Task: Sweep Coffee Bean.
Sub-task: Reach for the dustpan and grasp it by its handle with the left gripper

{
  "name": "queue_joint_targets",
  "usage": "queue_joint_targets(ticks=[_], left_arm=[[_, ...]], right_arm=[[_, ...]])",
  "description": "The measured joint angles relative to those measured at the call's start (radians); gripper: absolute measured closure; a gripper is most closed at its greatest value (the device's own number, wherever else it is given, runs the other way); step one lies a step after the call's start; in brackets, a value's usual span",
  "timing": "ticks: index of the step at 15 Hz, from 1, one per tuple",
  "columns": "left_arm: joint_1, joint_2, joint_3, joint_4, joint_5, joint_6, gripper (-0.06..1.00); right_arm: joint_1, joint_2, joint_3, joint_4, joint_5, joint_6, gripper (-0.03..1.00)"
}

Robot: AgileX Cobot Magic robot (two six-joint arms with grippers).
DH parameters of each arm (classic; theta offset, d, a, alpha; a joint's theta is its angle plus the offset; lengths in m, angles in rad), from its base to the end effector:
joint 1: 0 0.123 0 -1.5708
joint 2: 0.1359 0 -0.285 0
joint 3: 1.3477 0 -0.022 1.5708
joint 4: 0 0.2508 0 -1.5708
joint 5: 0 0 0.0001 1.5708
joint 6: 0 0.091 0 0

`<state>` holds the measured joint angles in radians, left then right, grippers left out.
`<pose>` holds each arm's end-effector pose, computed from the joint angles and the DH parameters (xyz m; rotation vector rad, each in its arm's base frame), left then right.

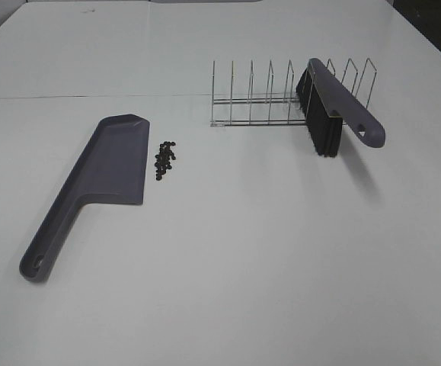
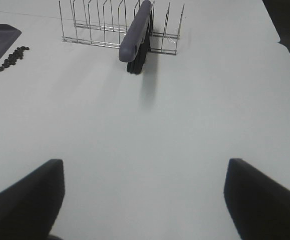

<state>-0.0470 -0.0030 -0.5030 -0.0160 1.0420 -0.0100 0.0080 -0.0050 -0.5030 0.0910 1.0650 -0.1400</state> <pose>-0.0049 -0.0010 0.2796 0.0380 2.0196 -0.0552 -0.0064 0.0072 0.2780 -0.1555 2.0314 0.0260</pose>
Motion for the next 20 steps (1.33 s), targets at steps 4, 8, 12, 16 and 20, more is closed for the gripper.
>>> queue_joint_targets(ticks=[4,8,12,16,20], left_arm=[[0.0,0.0,0.0,0.0,0.0,0.0,0.21],[0.0,0.0,0.0,0.0,0.0,0.0,0.21],[0.0,0.0,0.0,0.0,0.0,0.0,0.21],[0.0,0.0,0.0,0.0,0.0,0.0,0.21],[0.0,0.0,0.0,0.0,0.0,0.0,0.21]], right_arm=[[0.0,0.0,0.0,0.0,0.0,0.0,0.2],[0.0,0.0,0.0,0.0,0.0,0.0,0.2],[0.0,0.0,0.0,0.0,0.0,0.0,0.2],[0.0,0.0,0.0,0.0,0.0,0.0,0.2],[0.0,0.0,0.0,0.0,0.0,0.0,0.2]])
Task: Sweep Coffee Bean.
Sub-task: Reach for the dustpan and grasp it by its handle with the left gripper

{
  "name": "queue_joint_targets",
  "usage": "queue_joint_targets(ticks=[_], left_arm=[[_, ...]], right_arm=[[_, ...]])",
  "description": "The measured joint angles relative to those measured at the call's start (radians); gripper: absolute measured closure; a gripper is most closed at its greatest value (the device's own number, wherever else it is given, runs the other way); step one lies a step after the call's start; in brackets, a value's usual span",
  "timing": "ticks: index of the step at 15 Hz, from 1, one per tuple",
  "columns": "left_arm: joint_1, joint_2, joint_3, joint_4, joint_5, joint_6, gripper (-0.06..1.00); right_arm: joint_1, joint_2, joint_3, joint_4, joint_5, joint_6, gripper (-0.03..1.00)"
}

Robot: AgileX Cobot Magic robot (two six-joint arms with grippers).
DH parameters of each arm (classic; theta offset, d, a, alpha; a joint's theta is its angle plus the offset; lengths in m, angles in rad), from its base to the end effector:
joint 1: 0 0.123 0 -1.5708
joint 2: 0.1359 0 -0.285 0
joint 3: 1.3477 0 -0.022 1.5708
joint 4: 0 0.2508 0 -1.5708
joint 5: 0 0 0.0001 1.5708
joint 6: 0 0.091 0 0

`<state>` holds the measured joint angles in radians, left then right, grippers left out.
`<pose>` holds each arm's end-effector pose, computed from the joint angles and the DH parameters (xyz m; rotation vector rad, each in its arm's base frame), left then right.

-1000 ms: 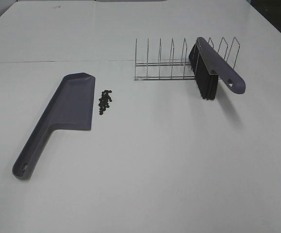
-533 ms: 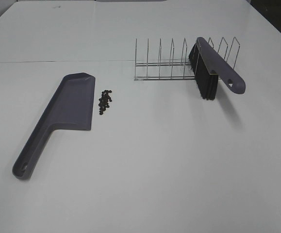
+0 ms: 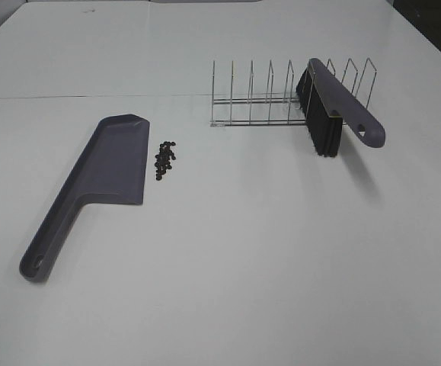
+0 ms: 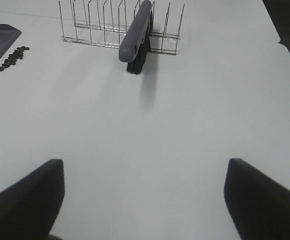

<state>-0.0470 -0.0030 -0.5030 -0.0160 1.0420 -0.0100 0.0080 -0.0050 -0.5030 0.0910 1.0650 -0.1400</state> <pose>-0.0049 -0.0010 0.2796 0.0380 2.0196 -0.0552 -0.0064 0.0072 0.2780 -0.1555 2.0314 0.0260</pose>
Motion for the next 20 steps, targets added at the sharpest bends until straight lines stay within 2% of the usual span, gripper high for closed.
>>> queue_joint_targets(ticks=[20], left_arm=[[0.0,0.0,0.0,0.0,0.0,0.0,0.21]], right_arm=[[0.0,0.0,0.0,0.0,0.0,0.0,0.2]])
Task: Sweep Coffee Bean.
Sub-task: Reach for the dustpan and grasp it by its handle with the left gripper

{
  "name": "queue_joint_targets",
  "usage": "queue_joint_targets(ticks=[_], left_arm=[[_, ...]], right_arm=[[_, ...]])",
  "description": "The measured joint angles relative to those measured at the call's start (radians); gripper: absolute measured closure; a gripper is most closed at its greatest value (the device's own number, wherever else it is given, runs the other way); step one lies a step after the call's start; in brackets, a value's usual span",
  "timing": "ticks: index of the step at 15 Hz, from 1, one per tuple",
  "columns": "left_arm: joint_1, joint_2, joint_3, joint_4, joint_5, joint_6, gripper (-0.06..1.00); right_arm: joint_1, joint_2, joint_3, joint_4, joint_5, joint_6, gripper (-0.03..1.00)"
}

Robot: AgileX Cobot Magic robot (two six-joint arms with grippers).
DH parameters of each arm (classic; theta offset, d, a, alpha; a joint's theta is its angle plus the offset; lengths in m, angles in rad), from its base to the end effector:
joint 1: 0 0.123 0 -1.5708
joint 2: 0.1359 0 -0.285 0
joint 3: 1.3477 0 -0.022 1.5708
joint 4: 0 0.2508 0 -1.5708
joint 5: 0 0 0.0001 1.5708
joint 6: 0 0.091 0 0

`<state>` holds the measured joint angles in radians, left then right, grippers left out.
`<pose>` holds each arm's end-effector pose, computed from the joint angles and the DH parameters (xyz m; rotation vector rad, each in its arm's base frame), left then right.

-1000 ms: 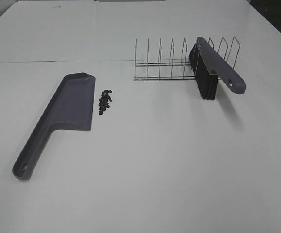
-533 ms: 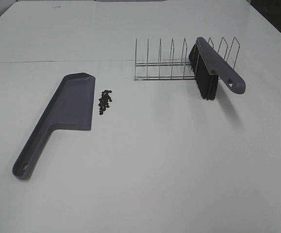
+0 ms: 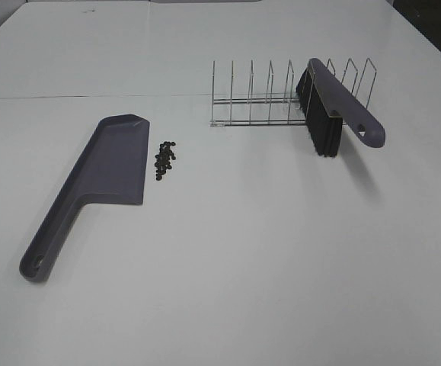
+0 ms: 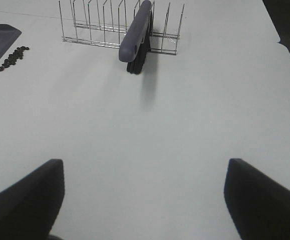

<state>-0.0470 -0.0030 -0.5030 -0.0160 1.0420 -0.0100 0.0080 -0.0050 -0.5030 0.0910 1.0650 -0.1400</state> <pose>-0.0049 -0.0010 0.2796 0.0380 2.0196 -0.0552 -0.0064 0.0072 0.2780 -0.1555 2.0314 0.0260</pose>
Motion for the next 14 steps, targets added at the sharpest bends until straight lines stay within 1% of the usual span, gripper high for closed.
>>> queue_joint_targets(ticks=[14], left_arm=[[0.0,0.0,0.0,0.0,0.0,0.0,0.21]], right_arm=[[0.0,0.0,0.0,0.0,0.0,0.0,0.2]])
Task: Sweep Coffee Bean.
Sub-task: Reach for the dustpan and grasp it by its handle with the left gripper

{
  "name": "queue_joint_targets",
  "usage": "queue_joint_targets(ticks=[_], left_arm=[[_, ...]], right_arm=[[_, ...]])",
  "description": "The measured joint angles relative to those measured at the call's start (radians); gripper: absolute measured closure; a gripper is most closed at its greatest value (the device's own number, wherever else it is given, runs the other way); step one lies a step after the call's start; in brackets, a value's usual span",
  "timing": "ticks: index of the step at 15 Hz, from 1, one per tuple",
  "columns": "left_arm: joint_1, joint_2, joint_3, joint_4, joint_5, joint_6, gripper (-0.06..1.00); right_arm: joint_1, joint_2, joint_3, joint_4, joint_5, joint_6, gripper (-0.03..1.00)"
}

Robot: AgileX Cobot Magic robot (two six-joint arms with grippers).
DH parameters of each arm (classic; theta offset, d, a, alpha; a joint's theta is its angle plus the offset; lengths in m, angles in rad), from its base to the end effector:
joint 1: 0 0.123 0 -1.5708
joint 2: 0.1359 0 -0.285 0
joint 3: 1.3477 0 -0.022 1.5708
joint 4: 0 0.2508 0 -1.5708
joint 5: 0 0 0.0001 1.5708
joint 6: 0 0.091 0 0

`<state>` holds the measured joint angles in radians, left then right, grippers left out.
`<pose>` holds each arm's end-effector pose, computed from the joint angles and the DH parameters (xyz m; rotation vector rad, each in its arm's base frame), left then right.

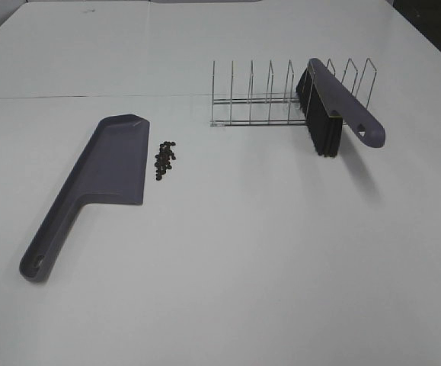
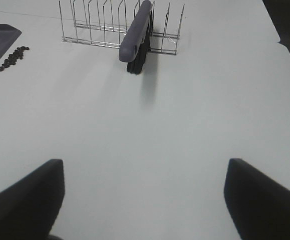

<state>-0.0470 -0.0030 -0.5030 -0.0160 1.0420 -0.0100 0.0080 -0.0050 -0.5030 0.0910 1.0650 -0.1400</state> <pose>-0.0049 -0.0010 0.2796 0.0380 2.0196 -0.0552 -0.0064 0.0072 0.2780 -0.1555 2.0314 0.0260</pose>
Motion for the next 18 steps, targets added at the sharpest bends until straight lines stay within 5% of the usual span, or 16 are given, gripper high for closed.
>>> queue_joint_targets(ticks=[18], left_arm=[[0.0,0.0,0.0,0.0,0.0,0.0,0.21]], right_arm=[[0.0,0.0,0.0,0.0,0.0,0.0,0.2]])
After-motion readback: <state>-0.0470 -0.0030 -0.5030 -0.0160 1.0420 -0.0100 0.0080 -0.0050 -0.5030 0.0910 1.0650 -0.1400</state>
